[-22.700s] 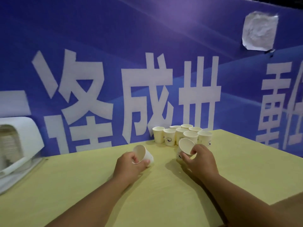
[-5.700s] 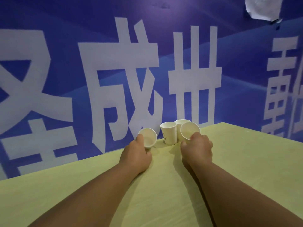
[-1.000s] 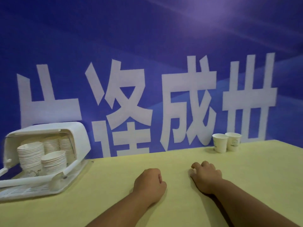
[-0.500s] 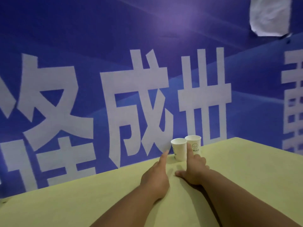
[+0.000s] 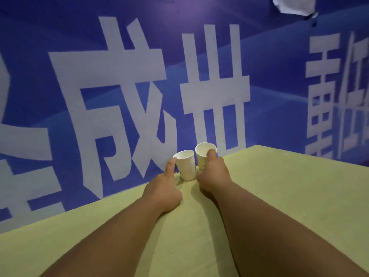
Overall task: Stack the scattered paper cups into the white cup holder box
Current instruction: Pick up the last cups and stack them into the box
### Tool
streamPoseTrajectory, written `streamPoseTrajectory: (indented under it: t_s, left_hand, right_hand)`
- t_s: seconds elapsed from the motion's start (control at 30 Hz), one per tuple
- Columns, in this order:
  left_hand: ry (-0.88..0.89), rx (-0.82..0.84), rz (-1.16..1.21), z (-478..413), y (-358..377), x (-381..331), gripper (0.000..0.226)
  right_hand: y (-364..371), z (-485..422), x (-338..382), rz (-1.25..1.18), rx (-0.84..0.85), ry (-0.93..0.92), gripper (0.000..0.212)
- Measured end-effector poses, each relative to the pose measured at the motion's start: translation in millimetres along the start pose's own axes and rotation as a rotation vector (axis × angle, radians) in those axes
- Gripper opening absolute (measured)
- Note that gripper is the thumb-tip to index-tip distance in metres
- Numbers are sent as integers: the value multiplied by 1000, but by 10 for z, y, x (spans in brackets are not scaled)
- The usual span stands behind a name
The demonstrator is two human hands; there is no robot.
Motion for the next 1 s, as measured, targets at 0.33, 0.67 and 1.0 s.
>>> streamPoseTrajectory:
  t_s: [0.33, 0.67, 1.0]
  left_hand:
    - [27, -141, -114, 93, -69, 14, 76]
    - [-70, -291, -125, 790, -438, 288, 48]
    - [-142, -423, -82, 2268, -1380, 776, 47]
  right_hand:
    - [-31, 185, 210, 156, -46, -162, 32]
    - [-131, 718, 482, 196, -65, -199, 42]
    - [130, 2132, 1115, -7, 109, -302, 53]
Point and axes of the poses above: each hand's wrist, its own z-axis away from the middle knuckle, its own y-axis out of the palm, x = y × z, the point moved 7 cm from there along -z, towards the middle knuckle, and after that the axes turned 15 degrees about y, right-handed, at the moved point
